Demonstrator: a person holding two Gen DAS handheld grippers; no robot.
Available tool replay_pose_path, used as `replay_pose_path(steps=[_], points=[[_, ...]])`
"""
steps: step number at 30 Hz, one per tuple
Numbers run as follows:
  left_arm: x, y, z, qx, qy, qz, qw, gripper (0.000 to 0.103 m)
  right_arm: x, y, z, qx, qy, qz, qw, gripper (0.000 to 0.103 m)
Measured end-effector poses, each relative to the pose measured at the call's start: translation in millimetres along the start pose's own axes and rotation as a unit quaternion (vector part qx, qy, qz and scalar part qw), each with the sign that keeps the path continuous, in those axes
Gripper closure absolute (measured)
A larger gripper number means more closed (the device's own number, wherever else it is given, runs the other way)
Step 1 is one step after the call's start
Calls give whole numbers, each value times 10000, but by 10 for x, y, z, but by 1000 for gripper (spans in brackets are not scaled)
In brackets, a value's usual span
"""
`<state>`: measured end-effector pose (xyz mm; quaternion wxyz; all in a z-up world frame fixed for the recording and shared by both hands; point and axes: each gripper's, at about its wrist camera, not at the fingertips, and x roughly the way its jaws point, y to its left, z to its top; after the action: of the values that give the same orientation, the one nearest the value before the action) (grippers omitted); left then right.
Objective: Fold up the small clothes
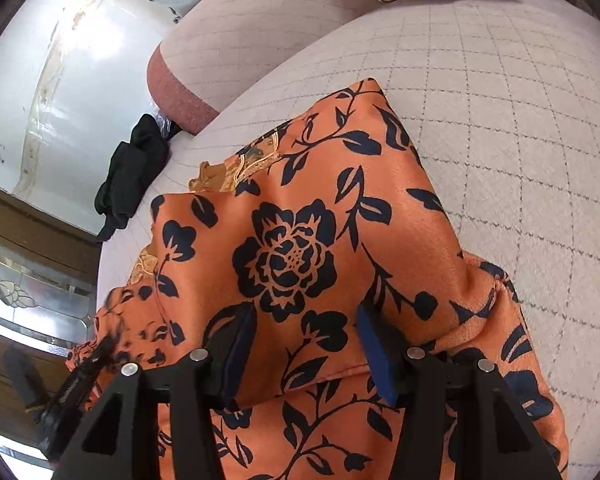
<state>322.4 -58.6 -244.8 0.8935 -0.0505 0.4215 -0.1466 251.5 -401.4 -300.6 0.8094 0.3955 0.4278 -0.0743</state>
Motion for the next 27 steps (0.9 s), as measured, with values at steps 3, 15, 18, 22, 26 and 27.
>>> replay_pose_path(steps=[3,15,18,22,26,27], points=[[-140,146,-109,-81,85,223,9997,98,-1,45,-27,-114,-64,-107,9999,47],[-782,1169,-319,-1631,-105,581,9848,64,-44,471,-162,-1070,-282,-253,9935,47],[-1165,1629,-453,-2240,-447,951,9689,41,118,427,-214,-1091,7,-372,9933,47],[-1446,2214,-521,-2989,-409,1106,9470,38,8,416,-228,-917,165,-205,9954,46],[-1462,2600,-439,-3806,-394,636,9217,38,-25,290,-246,-685,182,-49,9975,45],[-1425,2683,-357,-4027,-412,498,9131,37,-27,286,-247,-688,171,-45,9975,45]])
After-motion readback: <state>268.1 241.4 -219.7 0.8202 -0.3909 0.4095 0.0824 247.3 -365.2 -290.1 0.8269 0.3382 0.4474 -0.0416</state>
